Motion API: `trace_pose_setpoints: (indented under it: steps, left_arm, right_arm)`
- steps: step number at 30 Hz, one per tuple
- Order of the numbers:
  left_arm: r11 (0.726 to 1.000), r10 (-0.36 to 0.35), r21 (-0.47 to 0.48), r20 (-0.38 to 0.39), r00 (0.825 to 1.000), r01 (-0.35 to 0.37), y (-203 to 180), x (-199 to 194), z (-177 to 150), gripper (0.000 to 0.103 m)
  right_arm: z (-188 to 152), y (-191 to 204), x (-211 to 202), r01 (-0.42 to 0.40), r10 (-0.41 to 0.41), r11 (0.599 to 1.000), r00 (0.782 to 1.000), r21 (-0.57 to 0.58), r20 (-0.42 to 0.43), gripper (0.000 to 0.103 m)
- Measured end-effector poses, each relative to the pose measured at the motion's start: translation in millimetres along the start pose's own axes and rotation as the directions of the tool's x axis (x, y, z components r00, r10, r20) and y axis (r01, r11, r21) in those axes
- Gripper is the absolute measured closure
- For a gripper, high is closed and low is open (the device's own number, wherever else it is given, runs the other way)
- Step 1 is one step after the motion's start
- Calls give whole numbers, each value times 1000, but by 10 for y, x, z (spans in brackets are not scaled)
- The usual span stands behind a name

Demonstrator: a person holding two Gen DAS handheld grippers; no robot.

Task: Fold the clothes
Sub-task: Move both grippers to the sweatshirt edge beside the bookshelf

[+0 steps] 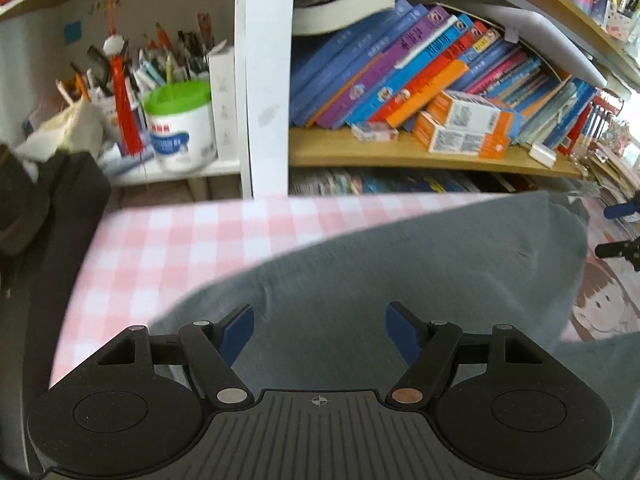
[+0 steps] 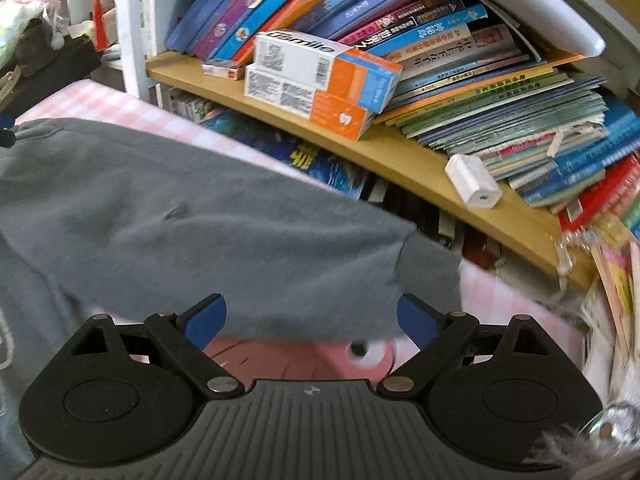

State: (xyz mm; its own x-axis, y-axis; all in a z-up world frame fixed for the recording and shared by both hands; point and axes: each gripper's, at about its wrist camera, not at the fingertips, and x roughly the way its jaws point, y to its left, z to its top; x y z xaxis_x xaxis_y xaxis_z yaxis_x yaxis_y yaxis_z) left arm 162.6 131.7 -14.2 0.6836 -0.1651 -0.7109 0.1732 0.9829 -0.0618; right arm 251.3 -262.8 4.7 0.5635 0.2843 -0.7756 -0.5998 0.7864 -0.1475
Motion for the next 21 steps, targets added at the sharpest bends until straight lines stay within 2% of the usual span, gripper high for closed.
trace_pose_setpoints:
  steps: [5,8,12,16,21]
  left_arm:
    - [1000,-10,30,38,999,9,138,138,128,28]
    - [996,-19,92,40,999,15,169,235,188,28]
    - [992,-20,126,5,1000,19,221,387,231,28]
    - [992,9,126,-23,1000,-6,291,553,227,27]
    - [989,5,146,-68,998,5,333,704,200,27]
  right_arm:
    - [162,-182,214,-11,12,998,1000,-60,21,10]
    - [255,-240,332,-41,43,994,999,-97,18,10]
    - [340,-339,545,-64,63,994,998,-86,-14,10]
    - [367,-414,727,-68,66,995,997,-76,-39,11]
    - [367,-471,841,-94,90,993,995,-73,-46,11]
